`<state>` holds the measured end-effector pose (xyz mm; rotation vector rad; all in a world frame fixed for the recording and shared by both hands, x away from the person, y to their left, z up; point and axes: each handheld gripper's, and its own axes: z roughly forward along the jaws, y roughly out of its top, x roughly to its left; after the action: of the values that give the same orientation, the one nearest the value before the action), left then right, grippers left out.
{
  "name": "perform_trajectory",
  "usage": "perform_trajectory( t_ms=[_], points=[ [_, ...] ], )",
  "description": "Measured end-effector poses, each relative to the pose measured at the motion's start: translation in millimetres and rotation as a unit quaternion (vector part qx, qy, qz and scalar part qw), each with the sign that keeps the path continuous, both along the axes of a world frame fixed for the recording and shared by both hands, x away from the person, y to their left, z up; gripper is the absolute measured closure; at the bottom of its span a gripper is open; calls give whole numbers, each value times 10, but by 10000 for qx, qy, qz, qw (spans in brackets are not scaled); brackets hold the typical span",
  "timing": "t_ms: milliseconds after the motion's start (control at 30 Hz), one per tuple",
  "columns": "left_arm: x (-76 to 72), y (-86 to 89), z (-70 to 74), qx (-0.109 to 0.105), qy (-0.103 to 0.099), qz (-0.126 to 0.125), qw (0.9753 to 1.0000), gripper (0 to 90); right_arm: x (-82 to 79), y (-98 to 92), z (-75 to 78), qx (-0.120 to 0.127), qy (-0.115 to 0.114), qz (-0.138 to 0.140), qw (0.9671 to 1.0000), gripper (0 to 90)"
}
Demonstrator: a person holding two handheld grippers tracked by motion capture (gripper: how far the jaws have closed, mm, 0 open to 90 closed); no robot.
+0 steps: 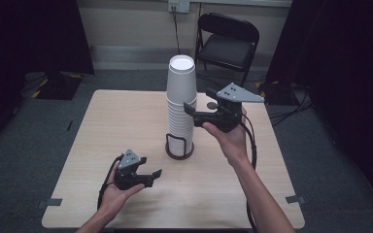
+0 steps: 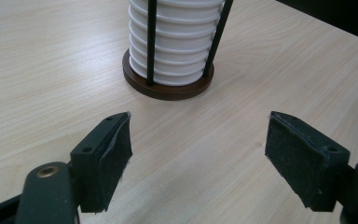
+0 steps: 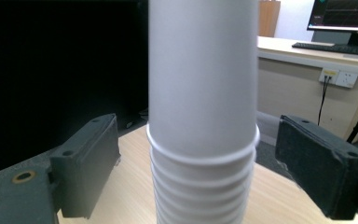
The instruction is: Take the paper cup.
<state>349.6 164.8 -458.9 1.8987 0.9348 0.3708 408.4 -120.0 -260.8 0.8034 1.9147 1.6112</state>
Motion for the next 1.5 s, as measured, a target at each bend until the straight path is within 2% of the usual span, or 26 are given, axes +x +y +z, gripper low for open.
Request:
perform_trajectory(
  t_ms=[67,133,200,233,300,467,667,933,1100,1233,1500],
  points=[
    [1,11,-8,-17,46,54,10000,226,45,49,79,12,-72,19,10000,132],
    [7,22,-9,-11,37,59,10000,226,65,57,95,9,-78,11,10000,131],
    [12,30,-8,-23,39,93,9999,226,135,78,127,-1,-86,48,10000,133],
    [15,33,-9,-11,39,91,10000,226,208,97,138,32,-20,127,9999,133],
    [18,34,-18,-20,71,83,9999,226,254,116,135,120,-28,157,9998,134],
    [27,47,-19,-13,69,85,9999,226,353,187,120,56,-89,46,9999,127],
    [33,44,-20,-24,81,87,9999,226,459,268,89,42,-48,92,9999,123],
    [-2,32,-2,30,18,13,10000,226,520,377,13,-119,93,-20,9999,98],
    [-29,37,12,19,-13,22,10000,226,549,402,-9,-40,137,-30,9999,94],
    [-12,28,6,63,-12,21,10000,227,565,430,-21,-77,91,-55,9999,93],
    [-8,30,-2,83,-4,0,10000,226,649,509,-75,-109,179,-73,9998,93]
  ],
)
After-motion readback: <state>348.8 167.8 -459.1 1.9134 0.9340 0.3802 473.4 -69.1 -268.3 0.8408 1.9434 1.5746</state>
